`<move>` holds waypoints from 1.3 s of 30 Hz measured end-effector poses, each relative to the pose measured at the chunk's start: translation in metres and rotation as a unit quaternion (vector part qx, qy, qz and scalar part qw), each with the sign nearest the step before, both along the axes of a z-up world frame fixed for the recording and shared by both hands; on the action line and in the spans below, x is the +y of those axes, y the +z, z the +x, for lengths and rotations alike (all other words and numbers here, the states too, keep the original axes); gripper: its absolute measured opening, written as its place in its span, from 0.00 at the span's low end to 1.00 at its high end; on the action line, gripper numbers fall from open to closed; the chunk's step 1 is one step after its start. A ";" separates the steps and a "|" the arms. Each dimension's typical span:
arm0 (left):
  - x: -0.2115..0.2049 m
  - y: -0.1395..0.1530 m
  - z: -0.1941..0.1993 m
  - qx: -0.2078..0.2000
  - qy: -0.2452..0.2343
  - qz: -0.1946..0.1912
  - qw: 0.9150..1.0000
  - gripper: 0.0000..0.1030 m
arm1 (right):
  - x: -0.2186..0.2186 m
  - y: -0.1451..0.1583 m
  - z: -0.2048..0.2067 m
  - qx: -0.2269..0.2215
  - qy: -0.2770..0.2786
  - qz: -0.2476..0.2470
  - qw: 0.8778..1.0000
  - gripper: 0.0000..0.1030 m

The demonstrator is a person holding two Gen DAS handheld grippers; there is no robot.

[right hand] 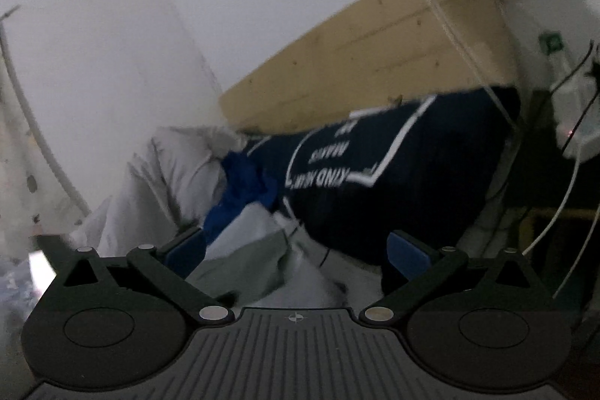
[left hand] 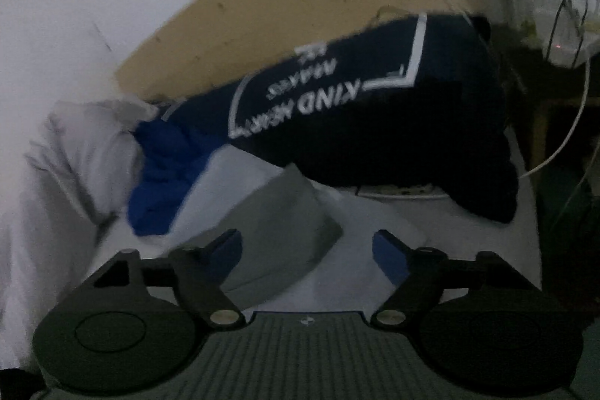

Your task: Fold clothes

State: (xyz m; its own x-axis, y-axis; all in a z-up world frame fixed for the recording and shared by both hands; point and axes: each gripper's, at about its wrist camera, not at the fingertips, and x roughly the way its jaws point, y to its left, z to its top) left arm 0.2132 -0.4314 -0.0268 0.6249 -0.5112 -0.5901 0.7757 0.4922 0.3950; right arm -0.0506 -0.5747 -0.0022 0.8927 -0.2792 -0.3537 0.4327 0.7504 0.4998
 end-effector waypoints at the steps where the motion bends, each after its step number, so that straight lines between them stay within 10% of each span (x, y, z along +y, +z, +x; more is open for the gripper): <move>1: -0.006 -0.004 0.005 0.005 0.000 0.004 1.000 0.70 | 0.001 -0.002 0.001 0.002 0.006 0.005 1.000 1.00; 9: -0.031 -0.042 0.042 0.034 0.001 0.035 0.999 0.57 | 0.006 -0.009 -0.002 0.012 0.023 0.041 0.999 1.00; 14: -0.032 -0.042 0.056 0.045 0.019 0.009 0.999 0.10 | 0.008 -0.009 0.002 0.019 0.032 0.049 0.998 1.00; 23: 0.004 -0.004 0.063 0.047 0.043 -0.075 0.995 0.10 | -0.035 -0.015 0.082 -0.011 0.115 0.071 0.991 1.00; 32: 0.010 -0.004 0.065 0.058 0.047 -0.100 0.992 0.10 | -0.072 -0.078 0.242 0.019 0.173 0.218 0.960 0.98; 36: 0.012 -0.003 0.065 0.067 0.047 -0.112 0.990 0.10 | -0.069 -0.094 0.281 0.044 0.171 0.239 0.955 0.79; 39: 0.016 -0.003 0.065 0.072 0.048 -0.123 0.989 0.10 | -0.057 -0.091 0.299 0.065 0.199 0.206 0.956 0.41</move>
